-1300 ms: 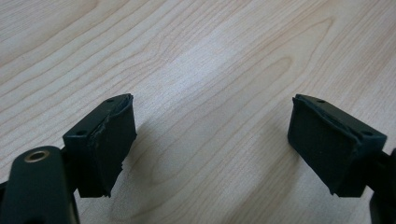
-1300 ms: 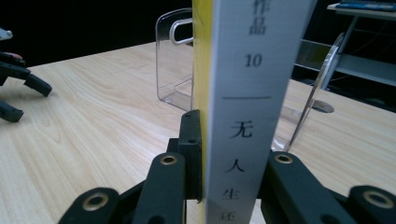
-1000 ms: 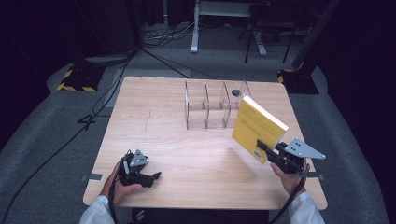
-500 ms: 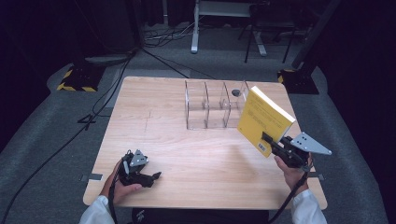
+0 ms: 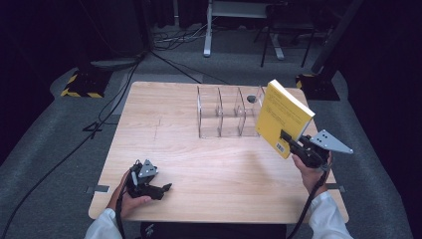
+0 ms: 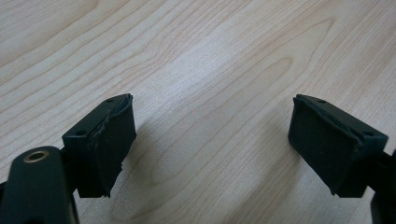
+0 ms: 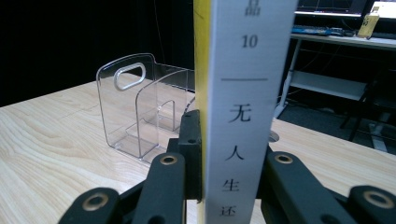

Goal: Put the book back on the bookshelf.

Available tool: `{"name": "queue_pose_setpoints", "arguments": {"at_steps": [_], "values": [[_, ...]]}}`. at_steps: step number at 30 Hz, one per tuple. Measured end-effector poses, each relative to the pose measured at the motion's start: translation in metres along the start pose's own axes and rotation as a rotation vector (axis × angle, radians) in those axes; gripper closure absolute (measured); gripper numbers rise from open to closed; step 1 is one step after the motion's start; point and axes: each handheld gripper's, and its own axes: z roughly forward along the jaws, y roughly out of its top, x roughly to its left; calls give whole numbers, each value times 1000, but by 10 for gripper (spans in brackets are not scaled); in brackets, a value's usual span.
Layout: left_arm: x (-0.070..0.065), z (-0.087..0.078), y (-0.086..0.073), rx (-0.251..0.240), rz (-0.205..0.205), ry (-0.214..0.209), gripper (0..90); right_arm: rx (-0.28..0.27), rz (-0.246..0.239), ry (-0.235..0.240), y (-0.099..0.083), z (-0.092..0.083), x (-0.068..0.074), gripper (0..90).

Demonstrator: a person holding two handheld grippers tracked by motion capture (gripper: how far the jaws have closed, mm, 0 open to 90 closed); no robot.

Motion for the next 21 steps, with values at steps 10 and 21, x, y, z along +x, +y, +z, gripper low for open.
{"name": "queue_pose_setpoints", "arguments": {"at_steps": [10, 21], "values": [[0, 0, 0, 0, -1, 0, 155, -1, -12, -12, 12, 17, 2, 762], [0, 0, 0, 0, 0, 0, 155, -2, 6, -20, 18, 36, -1, 762]]}}
